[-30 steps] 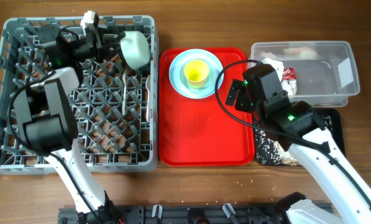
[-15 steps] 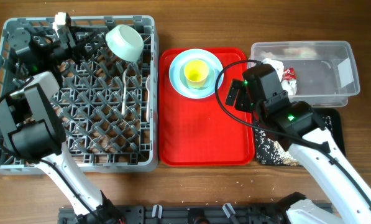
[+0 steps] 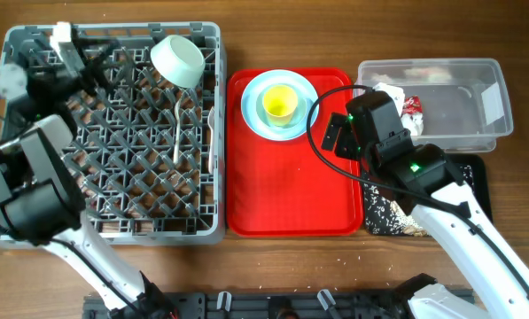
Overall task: Sort waste into correct bins and load items into the dishwasher rack
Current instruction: 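Carry the green bowl with the left gripper to the rack's back row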
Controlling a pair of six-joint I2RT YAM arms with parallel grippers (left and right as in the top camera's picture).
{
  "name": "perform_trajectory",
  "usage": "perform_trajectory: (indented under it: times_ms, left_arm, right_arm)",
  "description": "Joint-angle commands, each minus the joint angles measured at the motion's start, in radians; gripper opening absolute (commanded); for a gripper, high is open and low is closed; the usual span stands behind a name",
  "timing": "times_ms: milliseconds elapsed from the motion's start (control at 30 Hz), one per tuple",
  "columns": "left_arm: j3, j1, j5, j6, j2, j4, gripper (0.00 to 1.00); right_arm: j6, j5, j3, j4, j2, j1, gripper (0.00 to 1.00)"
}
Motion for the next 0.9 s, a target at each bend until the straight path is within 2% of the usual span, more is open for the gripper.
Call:
perform_trajectory:
  times_ms: [0, 33, 67, 100, 133, 167, 267, 333, 400, 500, 533, 600, 700, 733, 800, 867]
  left_arm:
    - [0.021, -0.016, -0.079, -0.26, -0.225, 0.245, 1.0]
    - [0.021, -0.031, -0.082, -0.198, -0.267, 0.253, 0.78]
    - [0.021, -0.048, -0.082, -0.154, -0.283, 0.25, 0.2]
    - [0.021, -0.076, -0.082, -0.144, -0.288, 0.246, 0.04]
    - [0.021, -0.108, -0.081, -0.139, -0.286, 0.235, 0.04]
    - [0.021, -0.161, -0.078, -0.085, -0.283, 0.157, 0.04]
    - [0.021, -0.306, -0.16, 0.265, -0.283, -0.366, 0.04]
    - [0.021, -0.348, -0.307, 0.438, -0.283, -0.63, 0.04]
    - [0.021, -0.352, -0.393, 0.533, -0.283, -0.754, 0.04]
    - [0.021, -0.37, -0.565, 0.843, -0.284, -1.153, 0.04]
    - [0.024, -0.38, -0.712, 0.983, -0.286, -1.345, 0.04]
    - [0.047, -0.389, -0.84, 1.101, -0.29, -1.519, 0.04]
    - [0.119, -0.389, -0.96, 1.205, -0.318, -1.728, 0.04]
    - [0.169, -0.389, -1.058, 1.25, -0.338, -1.835, 0.04]
    - [0.244, -0.389, -1.16, 1.274, -0.377, -1.961, 0.04]
    - [0.318, -0.389, -1.188, 1.274, -0.434, -2.046, 0.04]
  right_arm:
    - [-0.001, -0.002, 0.005, 0.001, 0.002, -0.002, 1.0]
    - [-0.002, -0.002, 0.005, 0.001, 0.002, -0.002, 1.0]
    - [-0.002, -0.002, 0.005, 0.001, 0.002, -0.002, 1.0]
    - [-0.002, -0.002, 0.005, 0.001, 0.002, -0.002, 1.0]
    - [-0.002, -0.002, 0.005, 0.001, 0.002, -0.002, 1.0]
    - [-0.002, -0.002, 0.005, 0.001, 0.002, -0.002, 1.0]
    - [-0.002, -0.002, 0.005, 0.001, 0.002, -0.002, 1.0]
    - [-0.002, -0.002, 0.005, 0.001, 0.002, -0.002, 1.0]
    - [-0.002, -0.002, 0.005, 0.001, 0.002, -0.002, 1.0]
    - [-0.001, -0.002, 0.005, 0.001, 0.002, -0.002, 1.0]
    - [-0.002, -0.002, 0.005, 0.001, 0.002, -0.002, 1.0]
    - [-0.001, -0.002, 0.005, 0.001, 0.002, -0.002, 1.0]
    - [-0.001, -0.002, 0.005, 0.001, 0.002, -0.002, 1.0]
    - [-0.002, -0.002, 0.005, 0.001, 0.002, -0.002, 1.0]
    - [-0.002, -0.002, 0.005, 0.001, 0.002, -0.002, 1.0]
    - [-0.001, -0.002, 0.005, 0.001, 0.002, -0.002, 1.0]
